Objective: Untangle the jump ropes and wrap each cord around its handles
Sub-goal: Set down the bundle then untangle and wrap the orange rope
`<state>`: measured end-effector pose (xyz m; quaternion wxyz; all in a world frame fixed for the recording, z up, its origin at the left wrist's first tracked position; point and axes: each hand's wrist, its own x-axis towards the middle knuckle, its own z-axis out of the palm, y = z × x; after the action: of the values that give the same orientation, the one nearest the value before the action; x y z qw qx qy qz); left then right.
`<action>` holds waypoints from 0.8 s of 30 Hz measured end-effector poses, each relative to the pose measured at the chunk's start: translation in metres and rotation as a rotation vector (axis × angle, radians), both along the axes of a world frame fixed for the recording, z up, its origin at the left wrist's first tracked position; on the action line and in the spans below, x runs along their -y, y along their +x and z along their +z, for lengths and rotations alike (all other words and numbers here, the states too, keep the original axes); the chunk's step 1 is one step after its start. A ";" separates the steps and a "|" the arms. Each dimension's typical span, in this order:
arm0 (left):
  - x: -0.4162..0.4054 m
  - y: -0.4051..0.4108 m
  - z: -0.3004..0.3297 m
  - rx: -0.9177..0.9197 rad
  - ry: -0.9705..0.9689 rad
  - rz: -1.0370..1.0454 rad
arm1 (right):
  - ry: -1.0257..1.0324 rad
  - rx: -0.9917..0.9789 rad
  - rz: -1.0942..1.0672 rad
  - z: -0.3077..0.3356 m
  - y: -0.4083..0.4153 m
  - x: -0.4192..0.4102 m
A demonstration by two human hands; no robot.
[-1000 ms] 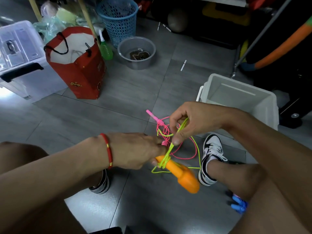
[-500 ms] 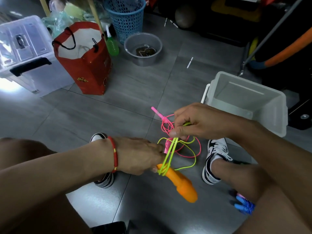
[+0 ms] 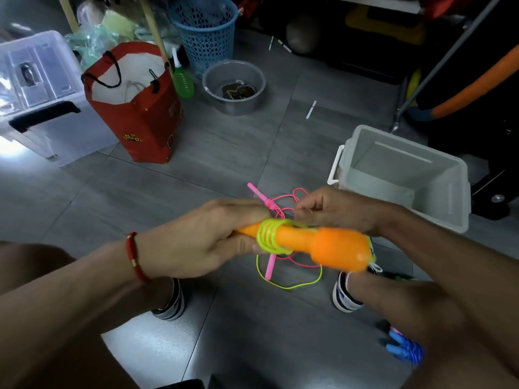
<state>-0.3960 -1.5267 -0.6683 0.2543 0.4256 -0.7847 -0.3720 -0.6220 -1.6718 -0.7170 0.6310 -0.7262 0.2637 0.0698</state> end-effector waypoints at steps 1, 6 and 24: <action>0.001 0.001 -0.001 -0.082 0.071 0.052 | 0.036 0.016 -0.036 -0.003 0.001 -0.005; 0.012 0.005 -0.022 -0.484 0.350 0.374 | 0.138 0.160 -0.194 -0.007 0.012 -0.029; 0.039 0.003 -0.070 0.276 0.407 0.728 | -0.424 -0.229 -0.144 0.009 0.026 -0.051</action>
<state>-0.3927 -1.5660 -0.7386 0.1726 0.7616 -0.5210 -0.3446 -0.5961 -1.6205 -0.7075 0.4341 -0.8090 0.3933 0.0497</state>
